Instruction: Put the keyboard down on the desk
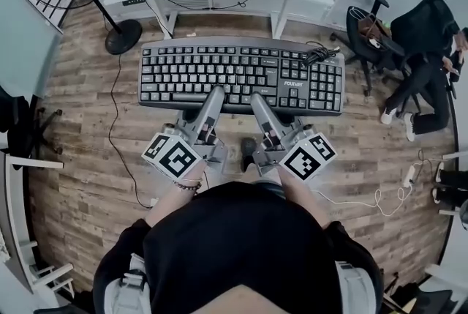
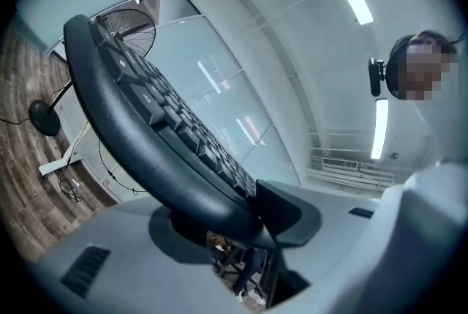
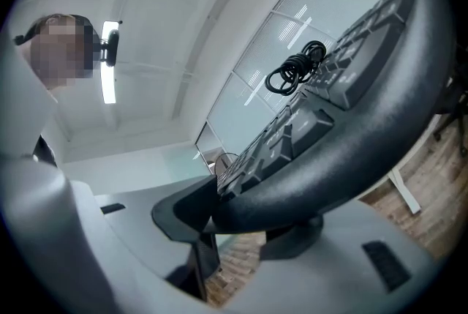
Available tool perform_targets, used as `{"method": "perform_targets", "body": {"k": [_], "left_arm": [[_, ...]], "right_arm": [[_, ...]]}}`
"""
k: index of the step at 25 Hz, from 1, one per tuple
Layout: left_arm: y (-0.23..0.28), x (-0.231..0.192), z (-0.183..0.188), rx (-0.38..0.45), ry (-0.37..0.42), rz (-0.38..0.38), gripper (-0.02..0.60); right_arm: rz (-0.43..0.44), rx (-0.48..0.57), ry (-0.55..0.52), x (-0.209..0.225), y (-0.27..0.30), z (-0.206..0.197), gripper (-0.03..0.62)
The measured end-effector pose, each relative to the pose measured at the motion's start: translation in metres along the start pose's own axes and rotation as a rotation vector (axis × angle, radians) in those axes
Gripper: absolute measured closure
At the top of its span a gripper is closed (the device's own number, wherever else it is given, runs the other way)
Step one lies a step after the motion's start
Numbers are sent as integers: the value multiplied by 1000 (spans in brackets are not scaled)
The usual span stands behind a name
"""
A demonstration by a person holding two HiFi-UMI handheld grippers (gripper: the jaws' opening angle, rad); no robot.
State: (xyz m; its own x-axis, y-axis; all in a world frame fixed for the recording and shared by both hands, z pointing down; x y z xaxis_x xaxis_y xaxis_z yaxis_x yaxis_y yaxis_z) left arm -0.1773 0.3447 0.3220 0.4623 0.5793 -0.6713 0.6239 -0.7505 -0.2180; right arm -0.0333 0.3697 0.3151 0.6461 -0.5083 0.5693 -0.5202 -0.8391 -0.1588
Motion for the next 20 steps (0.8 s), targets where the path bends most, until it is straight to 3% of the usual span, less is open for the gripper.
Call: {"method": "perform_targets", "body": {"k": [9, 20], "left_arm": [[63, -31, 2, 20, 9, 0, 399], [170, -51, 10, 50, 21, 9, 399]], "right_arm": [[15, -3, -5, 53, 43, 22, 414], [46, -12, -13, 128, 101, 83, 414]]}}
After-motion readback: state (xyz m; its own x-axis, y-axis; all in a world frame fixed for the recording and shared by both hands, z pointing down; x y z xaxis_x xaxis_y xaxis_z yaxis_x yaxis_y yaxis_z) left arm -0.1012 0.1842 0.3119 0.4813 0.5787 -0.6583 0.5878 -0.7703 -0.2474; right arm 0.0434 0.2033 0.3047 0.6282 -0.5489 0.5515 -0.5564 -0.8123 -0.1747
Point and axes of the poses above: the fingertips, and each gripper's own axes: y forward along the fingers, x to its right, z out of its top, the point moved 3 cm from there along -y, backward along the fingers
